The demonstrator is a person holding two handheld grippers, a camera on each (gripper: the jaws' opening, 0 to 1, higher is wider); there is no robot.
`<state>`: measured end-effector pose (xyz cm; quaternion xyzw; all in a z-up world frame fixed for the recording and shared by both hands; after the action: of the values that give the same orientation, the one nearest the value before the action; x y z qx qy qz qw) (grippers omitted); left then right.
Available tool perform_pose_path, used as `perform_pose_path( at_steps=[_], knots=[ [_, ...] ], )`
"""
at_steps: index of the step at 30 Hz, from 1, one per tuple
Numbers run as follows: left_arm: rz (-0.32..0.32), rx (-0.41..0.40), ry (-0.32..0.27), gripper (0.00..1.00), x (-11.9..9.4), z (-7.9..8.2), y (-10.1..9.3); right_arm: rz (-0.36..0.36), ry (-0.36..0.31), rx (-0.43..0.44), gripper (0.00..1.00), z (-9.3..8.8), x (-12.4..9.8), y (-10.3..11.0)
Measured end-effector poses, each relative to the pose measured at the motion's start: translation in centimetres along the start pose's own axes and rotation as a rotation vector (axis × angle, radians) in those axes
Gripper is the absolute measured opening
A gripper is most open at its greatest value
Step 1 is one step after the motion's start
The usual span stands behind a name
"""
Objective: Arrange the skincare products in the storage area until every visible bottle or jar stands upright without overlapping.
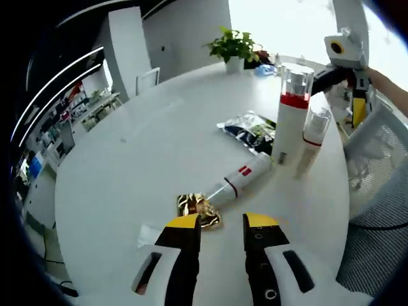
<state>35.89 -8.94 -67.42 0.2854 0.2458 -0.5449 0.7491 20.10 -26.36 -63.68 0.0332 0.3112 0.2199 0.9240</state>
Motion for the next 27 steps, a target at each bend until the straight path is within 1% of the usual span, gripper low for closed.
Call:
perform_pose_path(
  at_steps=[5, 9, 11, 12, 14, 16, 19, 21, 23, 25, 27],
  knots=[
    [0.041, -0.006, 0.039, 0.24, -0.9, -1.5, 2.6, -0.019, -0.008, -0.009, 0.94, 0.3, -0.4, -0.1],
    [0.063, -0.011, 0.078, 0.27, -1.1, -2.9, 4.1, -0.023, -0.01, -0.012, 0.97, 0.6, -0.7, 0.0],
    [0.08, -0.004, 0.104, 0.29, -1.1, -3.7, 4.9, -0.023, -0.009, -0.025, 0.98, 0.8, -0.9, 0.2],
    [0.096, 0.006, 0.131, 0.3, -1.2, -4.3, 5.6, -0.024, -0.01, -0.031, 0.98, 0.9, -1.1, 0.3],
    [0.145, -0.003, 0.171, 0.34, -1.2, -5.3, 6.9, -0.03, -0.01, -0.05, 0.99, 1.2, -1.3, 0.4],
    [0.143, 0.004, 0.174, 0.38, -1.1, -5.6, 7.4, -0.03, -0.007, -0.055, 0.99, 1.2, -1.5, 0.5],
    [0.128, 0.009, 0.213, 0.41, -0.9, -6.5, 7.8, -0.032, -0.011, -0.06, 1.0, 1.5, -2.0, 0.7],
    [0.119, 0.027, 0.244, 0.42, -0.7, -7.0, 8.1, -0.031, -0.011, -0.069, 1.0, 1.7, -2.3, 0.9],
    [0.119, 0.026, 0.253, 0.42, -0.5, -7.2, 8.5, -0.041, -0.008, -0.091, 1.0, 1.9, -2.6, 1.1],
    [0.113, 0.027, 0.268, 0.43, -0.2, -7.4, 8.9, -0.04, -0.006, -0.093, 1.0, 2.2, -2.9, 1.4],
    [0.094, 0.028, 0.278, 0.43, 0.1, -7.5, 9.0, -0.045, -0.029, -0.096, 1.0, 2.8, -3.4, 1.7]
  ],
)
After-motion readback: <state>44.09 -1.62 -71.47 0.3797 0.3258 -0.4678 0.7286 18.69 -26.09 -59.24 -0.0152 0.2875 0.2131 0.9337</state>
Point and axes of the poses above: the point that each gripper's makers call its tool centre point, and the gripper's own axes: x roughly forward along the fingers, y roughly to its left, z roughly out of its top, the point moved 2 cm from there along -x, roughly backward along the fingers, and after that the axes turned 4 degrees about z, right-handed, at the moved point
